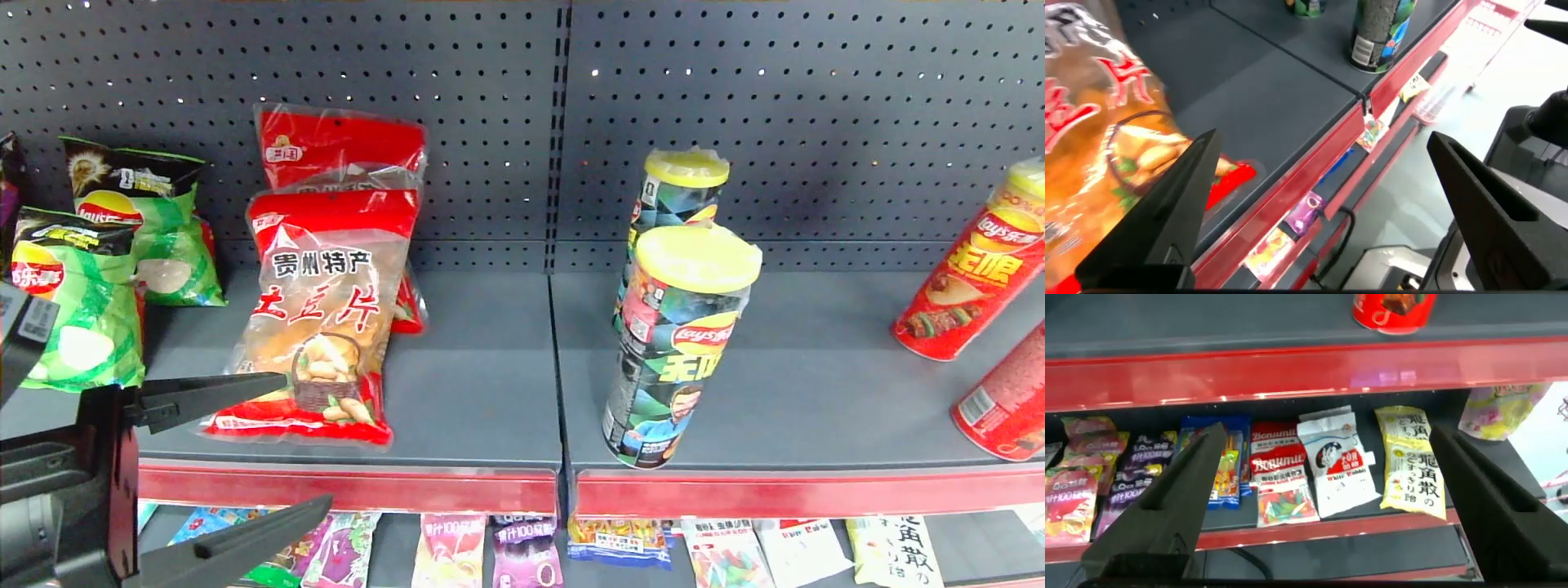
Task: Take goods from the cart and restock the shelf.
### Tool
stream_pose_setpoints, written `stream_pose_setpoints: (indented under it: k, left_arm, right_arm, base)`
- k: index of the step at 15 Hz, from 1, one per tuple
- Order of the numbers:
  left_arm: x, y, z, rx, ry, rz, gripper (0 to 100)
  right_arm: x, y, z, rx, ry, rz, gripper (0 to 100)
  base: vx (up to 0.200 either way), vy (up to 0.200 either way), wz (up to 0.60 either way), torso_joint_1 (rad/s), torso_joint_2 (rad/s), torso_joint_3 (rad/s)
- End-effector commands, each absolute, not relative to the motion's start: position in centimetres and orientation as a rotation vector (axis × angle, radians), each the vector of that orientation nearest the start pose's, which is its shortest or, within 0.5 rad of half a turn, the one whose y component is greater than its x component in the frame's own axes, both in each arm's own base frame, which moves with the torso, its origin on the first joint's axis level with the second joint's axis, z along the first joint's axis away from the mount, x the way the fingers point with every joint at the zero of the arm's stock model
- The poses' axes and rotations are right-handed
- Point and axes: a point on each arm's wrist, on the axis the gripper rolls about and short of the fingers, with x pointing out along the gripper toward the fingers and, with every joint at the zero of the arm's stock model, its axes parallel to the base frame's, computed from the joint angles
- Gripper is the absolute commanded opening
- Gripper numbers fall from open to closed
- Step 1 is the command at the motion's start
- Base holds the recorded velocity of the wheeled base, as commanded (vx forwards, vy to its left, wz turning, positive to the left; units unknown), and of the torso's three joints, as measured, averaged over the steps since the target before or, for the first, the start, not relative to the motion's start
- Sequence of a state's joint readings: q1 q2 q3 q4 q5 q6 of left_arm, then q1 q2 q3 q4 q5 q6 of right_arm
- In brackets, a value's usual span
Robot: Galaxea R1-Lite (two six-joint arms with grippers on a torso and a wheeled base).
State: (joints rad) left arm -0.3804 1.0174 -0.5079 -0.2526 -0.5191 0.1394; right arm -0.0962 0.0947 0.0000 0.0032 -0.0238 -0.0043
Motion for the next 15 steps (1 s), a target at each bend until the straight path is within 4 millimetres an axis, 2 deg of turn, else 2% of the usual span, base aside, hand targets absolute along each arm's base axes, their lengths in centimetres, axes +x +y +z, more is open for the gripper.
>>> stream_pose_setpoints:
  k: [1, 8, 11, 15]
  left_arm:
    - [11.76, -5.91, 20.91, 0.108, 0.216, -0.912, 100]
    - [11.81, -5.93, 20.83, 0.106, 0.222, -0.915, 100]
    - [12.04, -6.05, 20.89, 0.106, 0.223, -0.918, 100]
    - [12.28, -6.15, 21.16, 0.106, 0.218, -0.918, 100]
  right_arm:
    - [-1.52, 0.09, 7.71, -0.001, 0.103, -0.121, 100]
    - [-1.52, 0.10, 7.71, -0.002, 0.103, -0.119, 100]
    - [-1.52, 0.10, 7.71, -0.002, 0.103, -0.119, 100]
    - [-1.52, 0.10, 7.71, -0.002, 0.103, -0.119, 100]
  base:
    - [0.000, 0.000, 0.00, 0.000, 0.00, 0.000]
    - [0.000, 0.000, 0.00, 0.000, 0.00, 0.000]
    - [0.000, 0.000, -0.60, 0.002, 0.00, -0.001]
    - [0.000, 0.000, 0.00, 0.000, 0.00, 0.000]
